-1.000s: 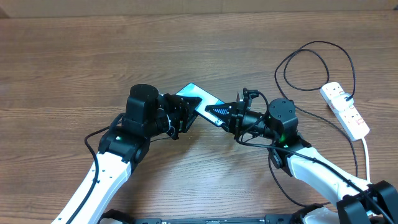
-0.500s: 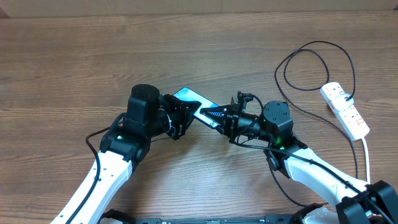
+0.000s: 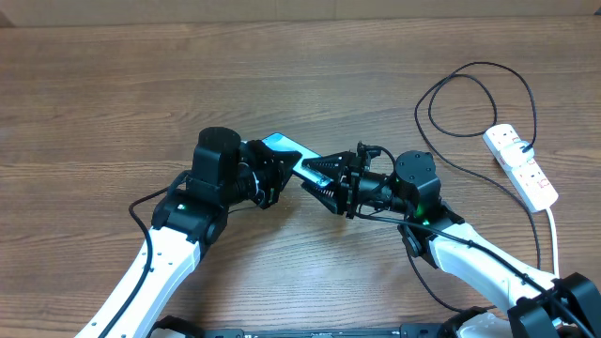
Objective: Plug charger to phone and switch on socket
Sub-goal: 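Open the right gripper and pull it away from the phone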
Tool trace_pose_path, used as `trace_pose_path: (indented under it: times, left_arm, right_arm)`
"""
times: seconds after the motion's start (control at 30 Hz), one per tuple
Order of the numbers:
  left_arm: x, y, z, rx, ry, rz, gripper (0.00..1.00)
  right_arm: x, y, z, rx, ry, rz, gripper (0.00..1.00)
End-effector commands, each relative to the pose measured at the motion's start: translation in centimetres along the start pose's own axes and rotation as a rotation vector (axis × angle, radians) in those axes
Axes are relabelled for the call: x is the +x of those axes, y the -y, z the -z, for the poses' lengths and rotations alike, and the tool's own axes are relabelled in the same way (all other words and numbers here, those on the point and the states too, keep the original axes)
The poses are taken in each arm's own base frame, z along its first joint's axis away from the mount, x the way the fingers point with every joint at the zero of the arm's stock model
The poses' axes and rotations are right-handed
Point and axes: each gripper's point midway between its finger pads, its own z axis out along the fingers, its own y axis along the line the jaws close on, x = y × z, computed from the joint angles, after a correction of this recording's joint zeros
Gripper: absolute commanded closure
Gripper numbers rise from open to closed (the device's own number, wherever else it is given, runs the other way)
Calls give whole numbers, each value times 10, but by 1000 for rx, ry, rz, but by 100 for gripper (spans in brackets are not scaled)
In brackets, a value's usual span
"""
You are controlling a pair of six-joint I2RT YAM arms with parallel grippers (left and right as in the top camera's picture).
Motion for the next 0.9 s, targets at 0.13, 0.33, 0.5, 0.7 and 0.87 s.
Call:
trace_pose_path:
  times: [0.13,0.33,0.5,0.7,0.87]
  left_arm:
    - [-29,-13,9,-91,129,-414,96]
    - [-32,-42,17,-196,58,-528,96]
    - [-20,-41,16,-170,-12,-558,96]
    - [-11,-39,16,-148,-61,-557,96]
    - [-7,-39,16,-141,-80,-556,96]
  right_arm:
    - [-6,28,1,112,23,74,28]
    - [-42,50,9,243,168,583,36]
    - [-55,50,17,281,191,762,23]
    - [-88,66,46,399,268,790,34]
    - [-131,91,98,553,446,615,32]
